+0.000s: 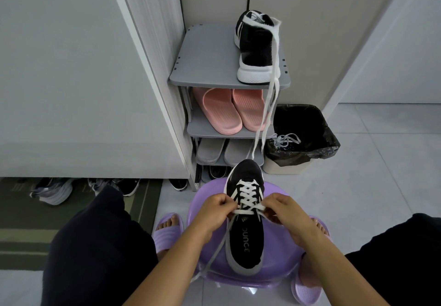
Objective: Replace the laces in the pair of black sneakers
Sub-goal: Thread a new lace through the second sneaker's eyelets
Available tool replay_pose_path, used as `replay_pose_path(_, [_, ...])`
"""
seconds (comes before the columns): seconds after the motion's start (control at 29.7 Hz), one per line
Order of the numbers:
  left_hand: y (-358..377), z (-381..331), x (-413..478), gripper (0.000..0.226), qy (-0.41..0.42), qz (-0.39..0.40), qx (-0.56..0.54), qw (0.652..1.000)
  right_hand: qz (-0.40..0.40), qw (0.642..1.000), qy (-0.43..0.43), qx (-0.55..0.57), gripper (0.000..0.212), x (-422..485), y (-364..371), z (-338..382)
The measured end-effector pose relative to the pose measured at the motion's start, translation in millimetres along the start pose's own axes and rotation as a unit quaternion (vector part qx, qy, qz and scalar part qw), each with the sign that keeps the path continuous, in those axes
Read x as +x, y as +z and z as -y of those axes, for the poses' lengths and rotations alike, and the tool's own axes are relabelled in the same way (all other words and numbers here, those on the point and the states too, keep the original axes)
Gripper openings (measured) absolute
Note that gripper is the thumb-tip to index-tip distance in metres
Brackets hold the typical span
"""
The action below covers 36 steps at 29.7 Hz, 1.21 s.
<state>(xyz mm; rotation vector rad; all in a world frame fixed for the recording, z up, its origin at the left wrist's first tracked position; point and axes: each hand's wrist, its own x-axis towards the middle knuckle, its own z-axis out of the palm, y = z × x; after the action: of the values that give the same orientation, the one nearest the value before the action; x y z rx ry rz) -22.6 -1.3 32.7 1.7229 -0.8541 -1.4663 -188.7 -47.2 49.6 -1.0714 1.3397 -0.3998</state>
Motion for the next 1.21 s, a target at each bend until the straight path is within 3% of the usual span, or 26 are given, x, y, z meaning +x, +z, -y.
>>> replay_pose_path(0.27, [-7, 7, -19, 0.028, -0.046, 0.058, -0.026, 0.997, 0.083, 0.996, -0.007, -0.023, 0.027, -12, -7, -13])
replay_pose_path(0.37, [-6, 4, -19, 0.035, -0.069, 0.056, -0.057, 0.994, 0.058, 0.998, 0.012, -0.022, 0.027, -9, -6, -13])
replay_pose_path(0.57, [-9, 7, -22, 0.013, -0.04, 0.075, -0.069, 0.994, 0.034, 0.997, 0.058, 0.048, 0.025, -9, -4, -12])
replay_pose_path(0.71, [-16, 11, -21, 0.015, -0.02, 0.068, -0.063, 0.995, 0.017, 1.0, 0.016, -0.001, 0.036, -14, -9, -11])
replay_pose_path(1.21, [-43, 23, -25, 0.018, -0.014, 0.005, -0.069, 0.998, -0.026, 0.999, -0.038, -0.026, 0.027, -24, -40, -19])
